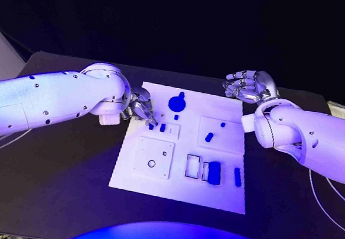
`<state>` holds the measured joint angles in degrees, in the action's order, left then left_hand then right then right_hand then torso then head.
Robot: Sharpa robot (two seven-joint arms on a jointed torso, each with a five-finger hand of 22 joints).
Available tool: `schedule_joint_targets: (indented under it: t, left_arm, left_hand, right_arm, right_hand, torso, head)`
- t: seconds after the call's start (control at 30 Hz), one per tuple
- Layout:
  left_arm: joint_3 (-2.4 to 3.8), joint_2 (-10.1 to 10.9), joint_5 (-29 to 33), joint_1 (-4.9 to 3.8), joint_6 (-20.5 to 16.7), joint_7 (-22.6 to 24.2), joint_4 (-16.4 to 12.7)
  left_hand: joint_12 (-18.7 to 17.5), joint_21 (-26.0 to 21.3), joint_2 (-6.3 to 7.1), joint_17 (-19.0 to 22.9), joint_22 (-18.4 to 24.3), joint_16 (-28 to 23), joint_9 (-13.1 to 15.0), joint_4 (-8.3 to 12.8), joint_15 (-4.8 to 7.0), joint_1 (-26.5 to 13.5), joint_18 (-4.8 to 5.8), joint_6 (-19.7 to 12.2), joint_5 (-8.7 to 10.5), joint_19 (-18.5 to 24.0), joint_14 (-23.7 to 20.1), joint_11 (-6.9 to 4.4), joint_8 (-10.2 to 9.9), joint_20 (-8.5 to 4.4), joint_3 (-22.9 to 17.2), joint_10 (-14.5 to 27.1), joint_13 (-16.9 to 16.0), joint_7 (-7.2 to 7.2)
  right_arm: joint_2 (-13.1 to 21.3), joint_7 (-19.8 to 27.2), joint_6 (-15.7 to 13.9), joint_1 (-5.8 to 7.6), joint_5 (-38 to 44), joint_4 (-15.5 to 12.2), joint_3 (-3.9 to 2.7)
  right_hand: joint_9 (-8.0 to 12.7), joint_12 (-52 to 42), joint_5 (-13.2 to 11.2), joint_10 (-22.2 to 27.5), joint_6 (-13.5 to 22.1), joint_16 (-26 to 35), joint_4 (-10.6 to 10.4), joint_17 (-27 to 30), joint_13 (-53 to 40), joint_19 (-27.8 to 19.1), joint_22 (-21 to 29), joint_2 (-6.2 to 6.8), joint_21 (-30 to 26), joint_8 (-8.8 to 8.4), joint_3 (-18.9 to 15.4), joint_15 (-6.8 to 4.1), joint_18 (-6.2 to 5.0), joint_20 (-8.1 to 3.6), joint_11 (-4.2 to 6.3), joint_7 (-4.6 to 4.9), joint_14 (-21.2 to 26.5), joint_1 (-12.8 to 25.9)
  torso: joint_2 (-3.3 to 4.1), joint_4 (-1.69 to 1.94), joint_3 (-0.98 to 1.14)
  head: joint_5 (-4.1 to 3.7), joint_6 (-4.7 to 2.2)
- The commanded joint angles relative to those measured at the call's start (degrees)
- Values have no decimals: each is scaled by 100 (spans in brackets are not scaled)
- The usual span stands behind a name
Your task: Assemble the parts on the task board
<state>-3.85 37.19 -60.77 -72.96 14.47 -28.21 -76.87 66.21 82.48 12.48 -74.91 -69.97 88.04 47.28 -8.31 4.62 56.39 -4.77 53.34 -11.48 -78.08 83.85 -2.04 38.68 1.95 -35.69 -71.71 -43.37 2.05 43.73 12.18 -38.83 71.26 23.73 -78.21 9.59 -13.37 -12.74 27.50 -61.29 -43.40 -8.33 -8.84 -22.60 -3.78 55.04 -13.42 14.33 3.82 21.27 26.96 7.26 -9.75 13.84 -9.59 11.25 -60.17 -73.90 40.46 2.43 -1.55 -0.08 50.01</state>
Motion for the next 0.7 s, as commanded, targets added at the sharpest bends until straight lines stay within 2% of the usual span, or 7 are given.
schedule_joint_targets:
  t: [0.03,0.17,0.43,0.63,0.7]
  left_arm:
    - [-3,6,-36,10,-106,-20,-4]
    - [1,18,-51,10,-130,-28,-15]
    - [20,64,42,11,-240,-22,-70]
    - [33,144,135,12,-343,-8,-149]
    - [56,186,286,12,-422,56,-195]
  left_hand:
    - [8,-37,31,-1022,19,-13,-10,-118,19,-57,56,4,33,-11,483,36,-29,-28,212,-8,-24,20]
    - [18,-39,34,-1026,22,-12,-10,-133,19,-49,56,8,32,-9,484,35,-30,-28,247,-15,-42,19]
    - [39,-45,106,-1041,12,-6,-8,-410,21,-7,57,40,51,-17,488,34,-55,-30,772,-28,-77,18]
    - [55,-40,93,-1050,-4,-2,-7,-477,23,15,60,50,63,-27,491,32,-58,-31,864,-43,-106,14]
    - [44,-50,91,-1037,20,-8,-7,-494,23,21,54,50,64,-13,487,31,-59,-31,887,-33,-83,14]
  right_arm:
    - [4,73,93,-4,16,-7,-1]
    - [5,72,95,-5,15,-8,-1]
    - [10,71,95,-8,15,-13,-1]
    - [14,72,94,-10,15,-17,-1]
    - [15,73,95,-12,15,-19,-1]
  right_hand:
    - [9,-27,31,30,40,37,20,9,7,-15,12,-36,12,31,-1,16,-78,11,-18,250,15,44]
    - [9,-27,31,30,40,37,20,9,7,-15,12,-36,12,31,-1,16,-78,11,-18,250,15,44]
    - [9,-27,31,30,40,37,20,9,7,-15,12,-36,12,31,-1,16,-78,11,-18,250,15,44]
    - [9,-27,31,30,40,37,20,9,7,-15,12,-36,12,31,-1,16,-78,11,-18,250,15,44]
    - [9,-27,31,30,40,37,20,9,7,-15,12,-36,12,31,-1,16,-78,11,-18,250,15,44]
  torso:
    - [1,-1,-1]
    - [3,-4,-2]
    - [1,-2,0]
    - [0,0,3]
    - [2,-1,1]
  head:
    - [-3,-1]
    - [-5,-1]
    - [-12,-1]
    - [-7,-1]
    - [-9,-1]
